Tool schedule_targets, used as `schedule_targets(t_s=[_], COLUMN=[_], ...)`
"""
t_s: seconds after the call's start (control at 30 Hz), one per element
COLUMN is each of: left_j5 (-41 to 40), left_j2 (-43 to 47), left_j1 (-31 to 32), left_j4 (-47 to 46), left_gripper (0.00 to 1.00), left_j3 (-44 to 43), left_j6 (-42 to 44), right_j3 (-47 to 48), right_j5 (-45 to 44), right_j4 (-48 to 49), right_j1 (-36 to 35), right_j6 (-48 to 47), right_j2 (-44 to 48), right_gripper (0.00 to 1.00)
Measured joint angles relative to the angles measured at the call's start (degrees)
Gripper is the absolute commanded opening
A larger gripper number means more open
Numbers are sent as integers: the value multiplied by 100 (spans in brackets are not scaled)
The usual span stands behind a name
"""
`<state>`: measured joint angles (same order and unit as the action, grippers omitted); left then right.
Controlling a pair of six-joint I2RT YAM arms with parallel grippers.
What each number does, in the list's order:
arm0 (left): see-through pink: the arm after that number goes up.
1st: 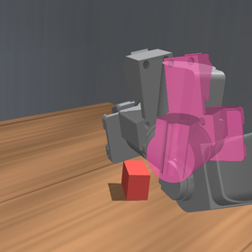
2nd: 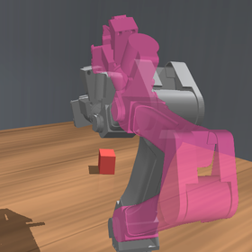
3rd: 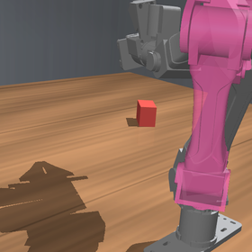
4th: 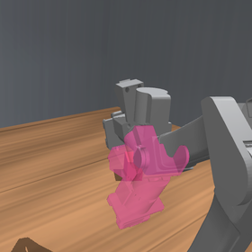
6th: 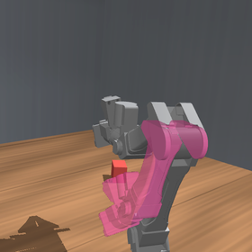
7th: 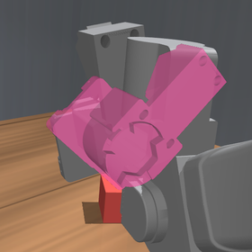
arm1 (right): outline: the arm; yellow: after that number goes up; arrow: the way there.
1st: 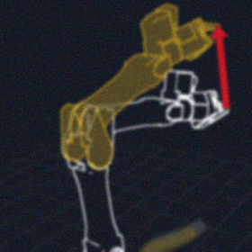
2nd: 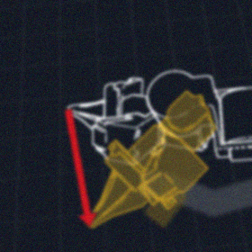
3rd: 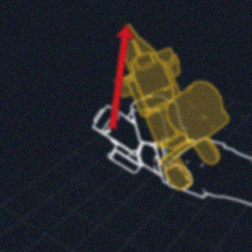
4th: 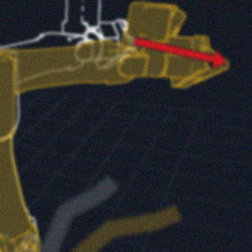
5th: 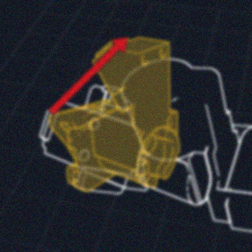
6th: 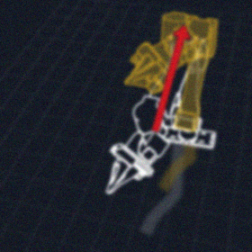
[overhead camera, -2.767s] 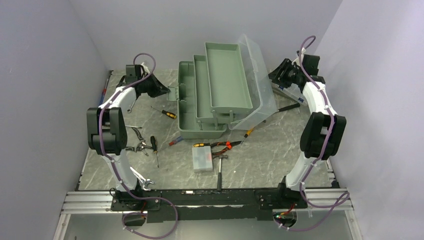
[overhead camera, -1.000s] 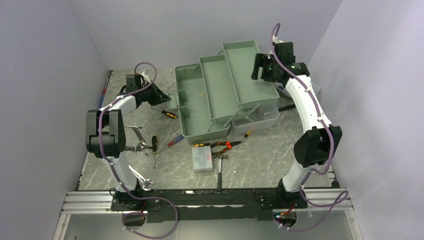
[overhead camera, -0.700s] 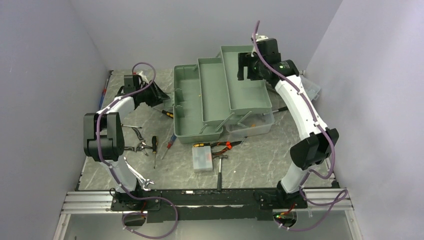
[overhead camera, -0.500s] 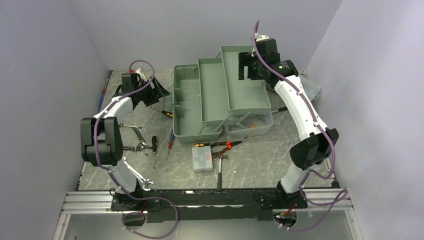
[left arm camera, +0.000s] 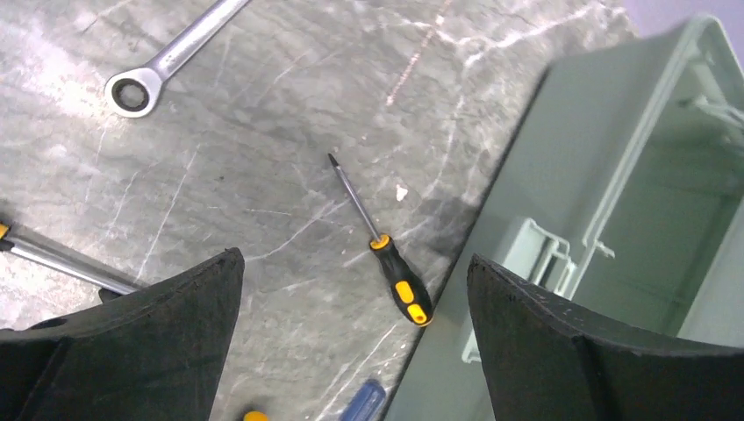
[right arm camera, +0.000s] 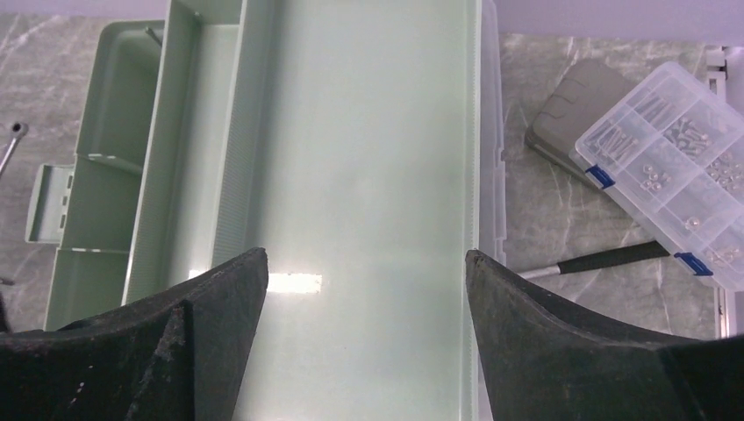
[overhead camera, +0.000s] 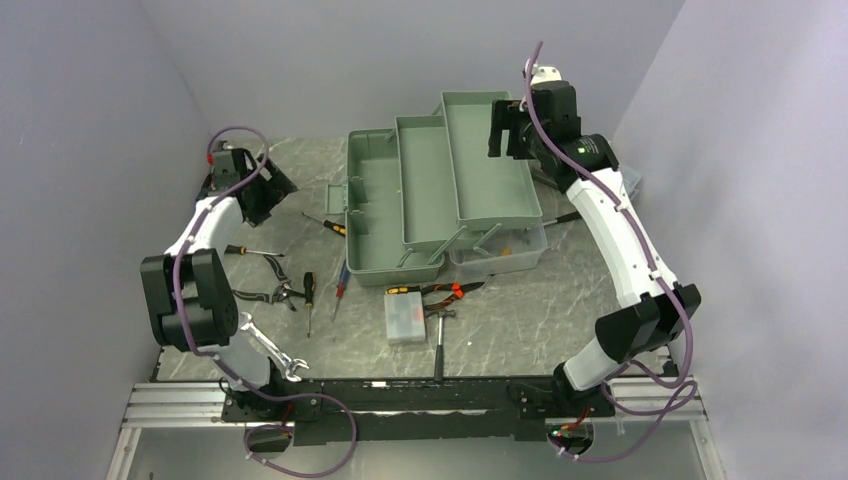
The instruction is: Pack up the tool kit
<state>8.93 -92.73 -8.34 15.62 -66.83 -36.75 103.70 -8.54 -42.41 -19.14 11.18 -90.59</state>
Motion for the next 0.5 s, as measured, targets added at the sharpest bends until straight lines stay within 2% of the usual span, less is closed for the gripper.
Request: schedule_targets(t_s=[0.17,0.4,0.5], left_j5=[-164,-46,-199], left_j2=[-767,-1556,-1705], left_j1=[-48,-42,-2], left_j4=[721,1447,1919], left_gripper=[91,78,77], left_j3=[-772,-1010,-1357], left_j6=[-459,-975,-1161], right_j3=[-177,-407,-483], right_j5=[15,116,153], right_j4=[232,382,439], right_j1=[0,0,0], right_j6=[66,131,146], right_j2=[136,157,186], right_gripper=[84,84,84])
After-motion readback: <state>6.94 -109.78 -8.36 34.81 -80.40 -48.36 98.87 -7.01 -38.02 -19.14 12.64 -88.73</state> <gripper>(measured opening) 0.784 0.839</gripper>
